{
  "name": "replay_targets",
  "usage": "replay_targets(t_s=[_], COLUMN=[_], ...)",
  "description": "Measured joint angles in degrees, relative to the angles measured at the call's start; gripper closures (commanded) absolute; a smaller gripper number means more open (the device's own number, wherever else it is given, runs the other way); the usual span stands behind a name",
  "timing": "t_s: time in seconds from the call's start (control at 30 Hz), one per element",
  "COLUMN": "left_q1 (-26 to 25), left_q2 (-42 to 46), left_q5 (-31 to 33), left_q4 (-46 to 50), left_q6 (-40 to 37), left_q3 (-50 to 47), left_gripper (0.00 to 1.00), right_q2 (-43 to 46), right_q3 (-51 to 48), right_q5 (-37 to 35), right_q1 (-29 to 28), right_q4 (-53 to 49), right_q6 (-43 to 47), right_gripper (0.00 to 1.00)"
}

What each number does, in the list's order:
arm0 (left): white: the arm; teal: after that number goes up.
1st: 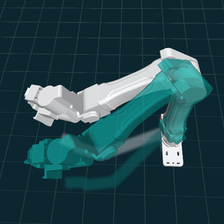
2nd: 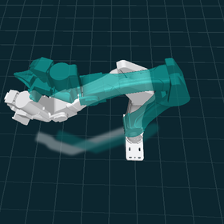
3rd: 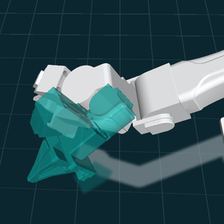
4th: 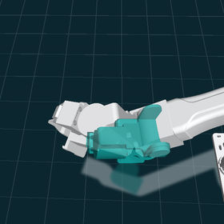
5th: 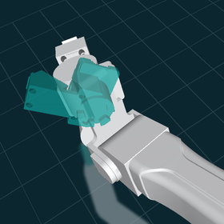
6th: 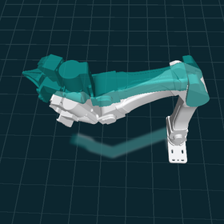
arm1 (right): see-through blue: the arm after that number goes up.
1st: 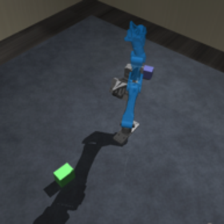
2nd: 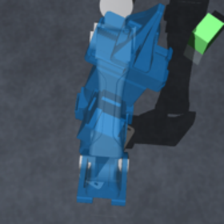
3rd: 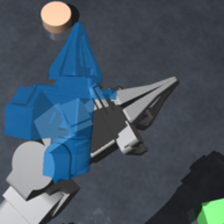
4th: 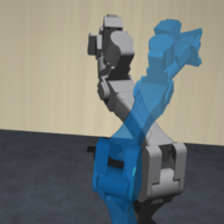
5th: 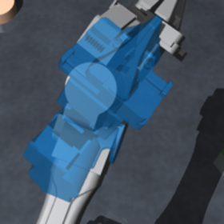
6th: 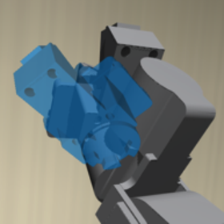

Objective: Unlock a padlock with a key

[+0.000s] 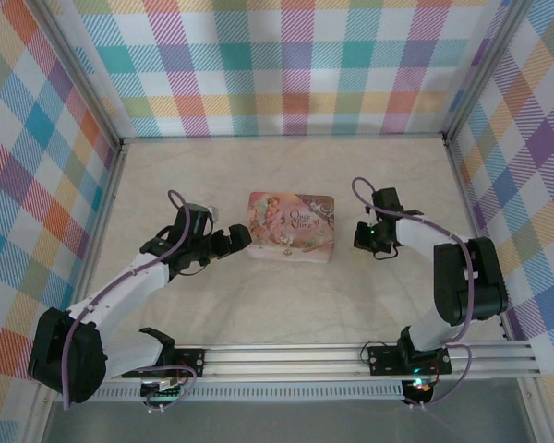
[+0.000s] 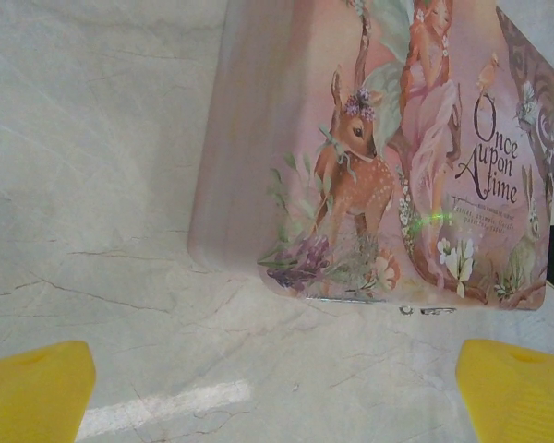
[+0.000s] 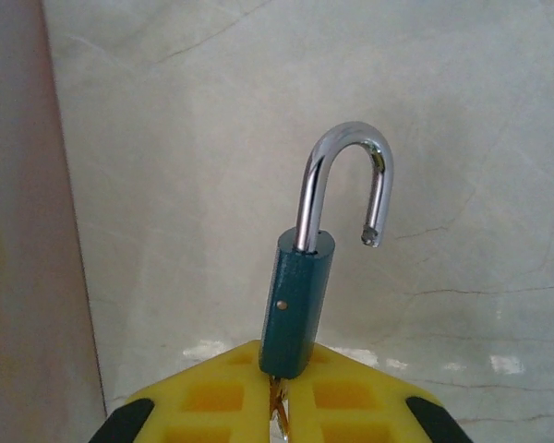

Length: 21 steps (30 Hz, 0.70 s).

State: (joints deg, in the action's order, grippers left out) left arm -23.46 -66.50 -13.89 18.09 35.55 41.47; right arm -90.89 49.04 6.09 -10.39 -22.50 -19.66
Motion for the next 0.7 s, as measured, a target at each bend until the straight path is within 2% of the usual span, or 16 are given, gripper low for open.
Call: replay_targets(t_s=[0.1, 0.17, 0.3, 0.5, 0.53, 0.57, 0.7], left_q1=[0.0, 0.0, 0.04, 0.35, 0.48, 0.7, 1.36], left_q2=[0.0, 0.02, 0.44, 1.81, 2.08, 2.32, 2.89], left_q5=[0.11, 0.55, 1.62, 3.8, 4.5, 5.18, 8.98], left_q4=[0.0, 0.0, 0.02, 0.94, 1.4, 1.77, 4.66], left_q6=[0.0, 0.07, 0.42, 0.66, 0.66, 0.66, 0.52], left_q3=[0.0, 0.0, 0.0, 0.0, 0.02, 0.04, 1.62], left_gripper=[0.0, 0.0, 0.0, 0.0, 0.0, 0.0, 0.0], right_q2=[-0.13, -0.13, 0.92, 7.69, 9.35, 10.99, 16.2], right_q3=[-0.24, -0.31, -0.55, -0.72, -0.72, -0.72, -0.2], right_q5=[-0.02, -0.22, -0.96, -3.26, -3.72, -4.17, -5.92], right_q1=[0.59, 0.85, 1.53, 2.16, 2.19, 2.19, 2.19], right_q4=[0.48, 0.63, 0.57, -1.42, -1.86, -2.36, -4.2], right_q6=[-0.85, -1.18, -1.4, -1.51, -1.55, -1.79, -1.44], right_gripper=[0.78, 0.69, 0.62, 0.43, 0.3, 0.0, 0.0])
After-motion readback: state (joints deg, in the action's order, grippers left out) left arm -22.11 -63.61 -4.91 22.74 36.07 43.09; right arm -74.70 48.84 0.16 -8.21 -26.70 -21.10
